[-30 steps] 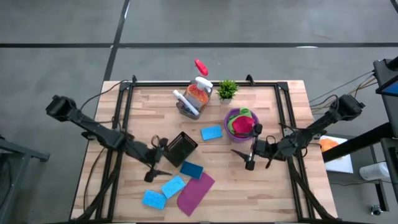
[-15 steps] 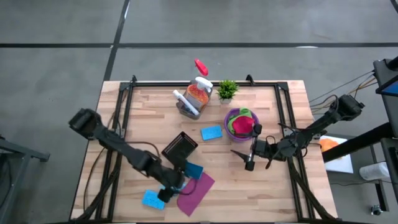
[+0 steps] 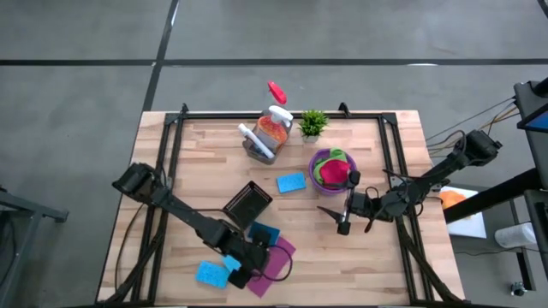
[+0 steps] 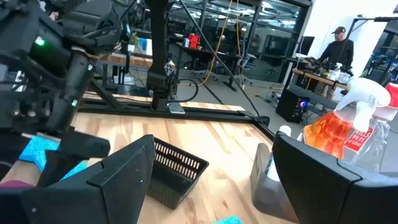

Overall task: Pick & Place Kitchen Items
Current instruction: Put the violet microfiber cloth into the violet bucket

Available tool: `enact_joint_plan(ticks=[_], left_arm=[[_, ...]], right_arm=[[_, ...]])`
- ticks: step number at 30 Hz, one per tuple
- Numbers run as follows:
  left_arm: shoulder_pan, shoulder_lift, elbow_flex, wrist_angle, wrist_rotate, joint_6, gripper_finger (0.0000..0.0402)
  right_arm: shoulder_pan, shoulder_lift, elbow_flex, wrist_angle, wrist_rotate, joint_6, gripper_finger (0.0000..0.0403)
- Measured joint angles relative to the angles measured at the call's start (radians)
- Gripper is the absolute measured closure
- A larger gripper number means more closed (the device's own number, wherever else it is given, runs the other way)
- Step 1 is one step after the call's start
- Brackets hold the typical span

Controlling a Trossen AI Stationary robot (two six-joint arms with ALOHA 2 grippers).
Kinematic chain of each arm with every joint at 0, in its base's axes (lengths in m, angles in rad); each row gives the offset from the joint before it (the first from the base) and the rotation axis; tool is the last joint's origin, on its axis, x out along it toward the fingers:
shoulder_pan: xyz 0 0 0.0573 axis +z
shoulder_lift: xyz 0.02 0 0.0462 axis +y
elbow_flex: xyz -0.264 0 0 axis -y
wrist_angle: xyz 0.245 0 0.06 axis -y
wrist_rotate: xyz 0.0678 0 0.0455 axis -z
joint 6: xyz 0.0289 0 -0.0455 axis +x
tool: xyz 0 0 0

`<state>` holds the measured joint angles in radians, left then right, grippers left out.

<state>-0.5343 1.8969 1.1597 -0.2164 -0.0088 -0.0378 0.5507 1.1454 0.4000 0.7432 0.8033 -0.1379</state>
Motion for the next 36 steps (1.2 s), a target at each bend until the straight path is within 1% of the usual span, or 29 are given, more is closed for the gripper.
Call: enact_joint_plan(ticks=[9, 12, 14, 16, 19, 22, 25, 29, 30, 31, 36], left_arm=[[0.003, 0.099, 0.008, 0.011, 0.002, -0.119, 0.0066], [0.006, 0.112, 0.01, 0.022, -0.005, -0.156, 0.0066], [0.006, 0.116, 0.011, 0.028, -0.024, -0.172, 0.0072], [0.006, 0.117, 0.011, 0.027, -0.033, -0.18, 0.0087], [0.007, 0.117, 0.011, 0.024, -0.047, -0.187, 0.013], [0.008, 0.117, 0.011, 0.019, -0.061, -0.187, 0.0189], [0.008, 0.117, 0.01, 0.016, -0.098, -0.177, 0.0261], [0.012, 0.112, 0.008, 0.011, -0.148, -0.152, 0.0369], [0.013, 0.107, 0.007, 0.009, -0.158, -0.144, 0.0384], [0.014, 0.105, 0.006, 0.007, -0.174, -0.136, 0.0389], [0.025, 0.056, 0.005, 0.039, -0.213, -0.097, 0.0392]], right_arm=[[0.002, 0.0, 0.0, -0.034, -0.003, 0.033, 0.0083], [0.003, 0.0, -0.001, -0.039, -0.004, 0.034, 0.0083], [0.003, 0.0, -0.001, -0.04, -0.004, 0.034, 0.0083], [0.003, 0.0, -0.001, -0.041, -0.004, 0.034, 0.0083], [0.003, 0.0, -0.001, -0.041, -0.004, 0.033, 0.0083], [0.003, 0.0, -0.001, -0.041, -0.004, 0.03, 0.0083], [0.003, 0.0, -0.001, -0.042, -0.004, 0.036, 0.0083], [0.004, 0.0, -0.001, -0.042, -0.004, 0.053, 0.0083], [0.004, 0.0, -0.001, -0.042, -0.004, 0.054, 0.0083], [0.004, 0.0, -0.001, -0.043, -0.005, 0.055, 0.0083], [0.008, 0.0, -0.001, -0.055, -0.02, 0.06, 0.0083]])
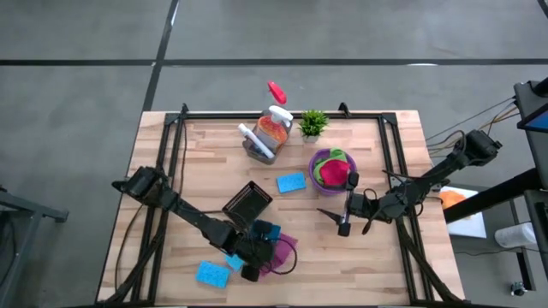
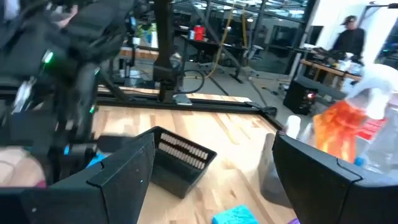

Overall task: Pick & Place Kitchen Items
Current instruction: Put the violet microfiber cloth into the violet bucket

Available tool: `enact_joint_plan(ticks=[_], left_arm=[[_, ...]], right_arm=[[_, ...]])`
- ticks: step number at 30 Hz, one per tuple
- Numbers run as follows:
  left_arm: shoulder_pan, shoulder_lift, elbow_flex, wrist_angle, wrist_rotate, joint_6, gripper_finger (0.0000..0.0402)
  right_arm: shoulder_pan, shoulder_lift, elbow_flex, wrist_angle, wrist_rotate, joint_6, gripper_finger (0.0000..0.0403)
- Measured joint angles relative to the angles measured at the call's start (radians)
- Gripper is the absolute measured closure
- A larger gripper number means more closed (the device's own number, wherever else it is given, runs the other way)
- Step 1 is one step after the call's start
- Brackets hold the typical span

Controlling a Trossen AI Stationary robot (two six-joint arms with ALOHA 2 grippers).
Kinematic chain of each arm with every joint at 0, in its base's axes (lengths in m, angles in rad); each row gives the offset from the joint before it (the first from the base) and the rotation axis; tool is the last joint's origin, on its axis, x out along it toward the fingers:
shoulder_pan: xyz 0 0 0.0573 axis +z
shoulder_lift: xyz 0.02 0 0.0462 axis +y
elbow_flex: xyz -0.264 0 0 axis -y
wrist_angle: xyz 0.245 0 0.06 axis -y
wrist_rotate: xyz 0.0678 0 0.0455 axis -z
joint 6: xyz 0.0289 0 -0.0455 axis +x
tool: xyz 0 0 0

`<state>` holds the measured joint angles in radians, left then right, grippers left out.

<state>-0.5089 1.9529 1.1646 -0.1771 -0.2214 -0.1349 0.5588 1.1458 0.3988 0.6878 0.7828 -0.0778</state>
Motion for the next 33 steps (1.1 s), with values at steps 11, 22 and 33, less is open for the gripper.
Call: enact_joint_plan(ticks=[11, 22, 33], left_arm=[[0.065, -0.116, 0.002, 0.123, -0.056, 0.027, 0.0397], [0.21, -0.118, 0.002, 0.134, -0.056, 0.044, 0.0398], [0.236, -0.118, 0.002, 0.162, -0.04, 0.085, 0.0399]], right_arm=[[0.011, 0.001, 0.0, -0.047, -0.13, 0.059, 0.0083], [-0.003, 0.095, 0.032, -0.085, -0.153, 0.083, 0.0083], [-0.06, 0.336, 0.272, -0.382, -0.148, 0.134, 0.0083]])
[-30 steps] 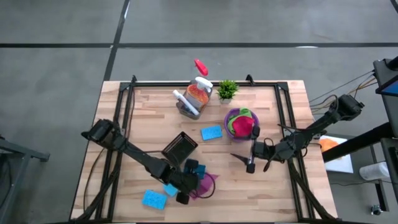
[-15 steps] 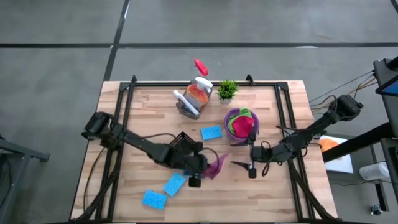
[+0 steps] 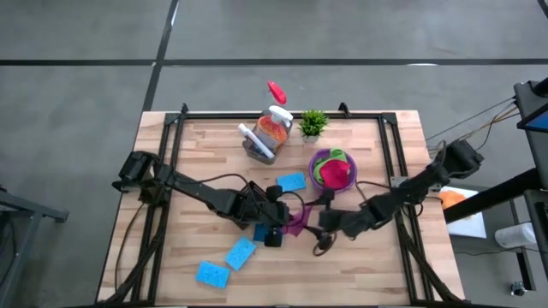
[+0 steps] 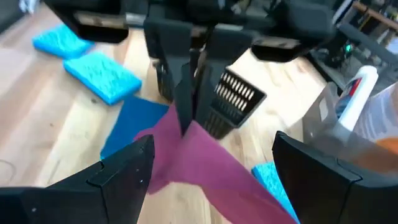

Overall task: Pick & Place Kitchen Items
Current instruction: Put the violet microfiber cloth into the violet bucket

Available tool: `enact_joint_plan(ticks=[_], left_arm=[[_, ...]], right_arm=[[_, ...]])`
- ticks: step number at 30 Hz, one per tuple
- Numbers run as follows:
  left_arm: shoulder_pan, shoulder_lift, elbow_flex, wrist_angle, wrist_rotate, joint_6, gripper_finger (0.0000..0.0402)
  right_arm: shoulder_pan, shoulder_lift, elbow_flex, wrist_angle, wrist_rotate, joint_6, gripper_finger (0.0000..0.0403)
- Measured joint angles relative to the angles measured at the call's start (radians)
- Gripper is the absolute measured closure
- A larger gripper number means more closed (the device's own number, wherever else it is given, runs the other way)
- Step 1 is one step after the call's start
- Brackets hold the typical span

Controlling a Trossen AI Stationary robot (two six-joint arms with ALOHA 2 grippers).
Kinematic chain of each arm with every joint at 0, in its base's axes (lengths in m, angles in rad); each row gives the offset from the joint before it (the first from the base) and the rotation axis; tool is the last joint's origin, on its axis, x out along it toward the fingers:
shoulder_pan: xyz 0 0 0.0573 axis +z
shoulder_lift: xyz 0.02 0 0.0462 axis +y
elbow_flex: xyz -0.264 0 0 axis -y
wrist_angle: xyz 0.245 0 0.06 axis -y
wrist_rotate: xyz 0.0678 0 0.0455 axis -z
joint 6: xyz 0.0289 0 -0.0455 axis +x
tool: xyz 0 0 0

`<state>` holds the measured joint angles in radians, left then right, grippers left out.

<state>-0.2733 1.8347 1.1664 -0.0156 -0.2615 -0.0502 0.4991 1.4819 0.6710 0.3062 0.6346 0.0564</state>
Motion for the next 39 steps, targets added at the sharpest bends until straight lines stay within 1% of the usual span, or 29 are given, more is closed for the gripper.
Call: enact_joint_plan(ticks=[8, 11, 14, 17, 20, 21, 25, 28, 30, 32, 34, 35, 38, 39], left_arm=[[0.0, 0.0, 0.0, 0.008, 0.0, 0.033, 0.0399], [-0.003, -0.001, 0.0, 0.017, 0.0, 0.066, 0.0399], [-0.009, -0.001, 0.0, 0.035, 0.0, 0.096, 0.0399], [-0.016, -0.006, 0.0, 0.045, -0.001, 0.125, 0.0394], [-0.024, -0.026, 0.0, 0.049, 0.002, 0.155, 0.0376], [-0.027, -0.037, 0.0, 0.05, 0.012, 0.168, 0.0368], [-0.033, -0.086, -0.006, 0.073, 0.075, 0.192, 0.033], [-0.032, -0.14, -0.036, 0.116, 0.079, 0.192, 0.0303], [-0.032, -0.183, -0.083, 0.186, 0.079, 0.193, 0.0289], [-0.032, -0.234, -0.153, 0.299, 0.098, 0.206, 0.0276], [-0.032, -0.287, -0.246, 0.443, 0.141, 0.219, 0.0266], [-0.033, -0.315, -0.295, 0.514, 0.166, 0.224, 0.0262], [-0.032, -0.395, -0.444, 0.673, 0.184, 0.231, 0.0254], [-0.031, -0.423, -0.486, 0.7, 0.184, 0.227, 0.0253]], right_arm=[[-0.018, 0.101, 0.153, -0.206, 0.0, 0.042, 0.0085], [-0.018, 0.112, 0.172, -0.234, 0.001, 0.043, 0.0109], [-0.018, 0.111, 0.173, -0.243, 0.001, 0.043, 0.0167], [-0.018, 0.104, 0.173, -0.256, -0.005, 0.043, 0.0252], [-0.016, 0.104, 0.173, -0.273, -0.01, 0.042, 0.0353], [-0.016, 0.104, 0.173, -0.274, -0.013, 0.043, 0.0367], [-0.016, 0.104, 0.173, -0.278, -0.027, 0.044, 0.0377], [-0.012, 0.104, 0.173, -0.27, -0.027, 0.043, 0.0384], [-0.008, 0.104, 0.172, -0.257, -0.029, 0.041, 0.0385], [-0.003, 0.104, 0.172, -0.225, -0.029, 0.03, 0.0385], [0.005, 0.104, 0.165, -0.146, -0.034, -0.001, 0.0385], [0.007, 0.104, 0.155, -0.083, -0.053, -0.022, 0.0385], [0.008, 0.104, 0.104, 0.164, -0.157, -0.095, 0.0385], [0.007, 0.104, 0.08, 0.254, -0.195, -0.119, 0.0385]])
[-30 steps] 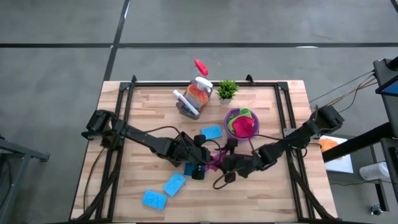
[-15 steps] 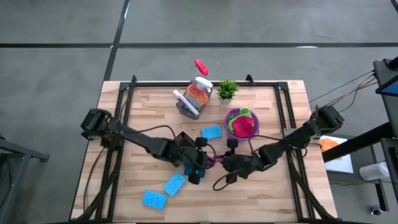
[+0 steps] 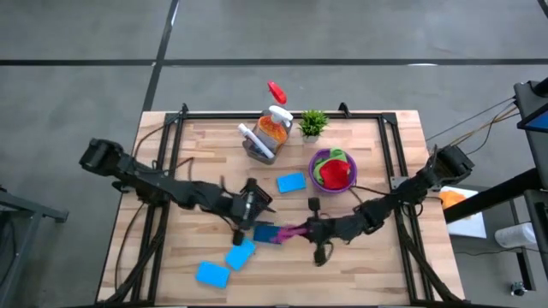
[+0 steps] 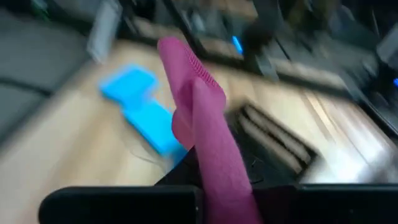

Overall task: Pick & Place Kitchen Items
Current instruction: Put the violet microfiber cloth into the violet bucket

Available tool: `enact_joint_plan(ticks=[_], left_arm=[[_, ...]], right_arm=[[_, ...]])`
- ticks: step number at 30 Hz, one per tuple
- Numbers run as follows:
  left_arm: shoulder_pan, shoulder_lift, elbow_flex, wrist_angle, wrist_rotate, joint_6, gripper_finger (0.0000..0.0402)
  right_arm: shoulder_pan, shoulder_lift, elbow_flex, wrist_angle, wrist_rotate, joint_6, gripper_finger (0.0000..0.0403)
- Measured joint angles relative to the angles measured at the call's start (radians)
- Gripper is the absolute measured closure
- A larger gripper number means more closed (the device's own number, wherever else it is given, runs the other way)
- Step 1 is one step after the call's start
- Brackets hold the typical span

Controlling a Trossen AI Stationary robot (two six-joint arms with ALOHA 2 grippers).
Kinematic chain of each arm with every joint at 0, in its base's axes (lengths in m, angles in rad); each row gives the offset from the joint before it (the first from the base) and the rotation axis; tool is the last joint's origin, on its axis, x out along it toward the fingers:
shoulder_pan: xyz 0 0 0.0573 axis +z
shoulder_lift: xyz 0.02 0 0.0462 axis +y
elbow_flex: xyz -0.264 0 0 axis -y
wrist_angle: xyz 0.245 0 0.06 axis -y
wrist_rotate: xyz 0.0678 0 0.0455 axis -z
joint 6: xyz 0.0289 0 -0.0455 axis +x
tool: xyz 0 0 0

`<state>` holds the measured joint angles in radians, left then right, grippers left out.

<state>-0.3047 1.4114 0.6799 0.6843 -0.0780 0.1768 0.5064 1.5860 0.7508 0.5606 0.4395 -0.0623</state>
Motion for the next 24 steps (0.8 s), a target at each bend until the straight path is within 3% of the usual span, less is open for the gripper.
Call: enact_joint_plan(ticks=[6, 9, 12, 18, 24], left_arm=[[0.004, -0.156, -0.174, 0.017, -0.03, -0.063, 0.0252], [0.005, -0.217, -0.237, 0.011, -0.057, -0.071, 0.0252], [0.005, -0.264, -0.284, 0.003, -0.079, -0.074, 0.0252], [0.006, -0.296, -0.334, 0.0, -0.096, -0.076, 0.0252], [0.006, -0.295, -0.349, -0.004, -0.1, -0.081, 0.0252]], right_arm=[[-0.018, 0.006, -0.193, 0.582, -0.205, -0.091, 0.0385], [-0.035, -0.016, -0.281, 0.685, -0.176, -0.091, 0.0385], [-0.052, -0.081, -0.34, 0.69, -0.079, -0.091, 0.0385], [-0.101, -0.32, -0.387, 0.505, 0.017, -0.1, 0.0385], [-0.187, -0.588, -0.338, -0.062, 0.143, 0.023, 0.0385]])
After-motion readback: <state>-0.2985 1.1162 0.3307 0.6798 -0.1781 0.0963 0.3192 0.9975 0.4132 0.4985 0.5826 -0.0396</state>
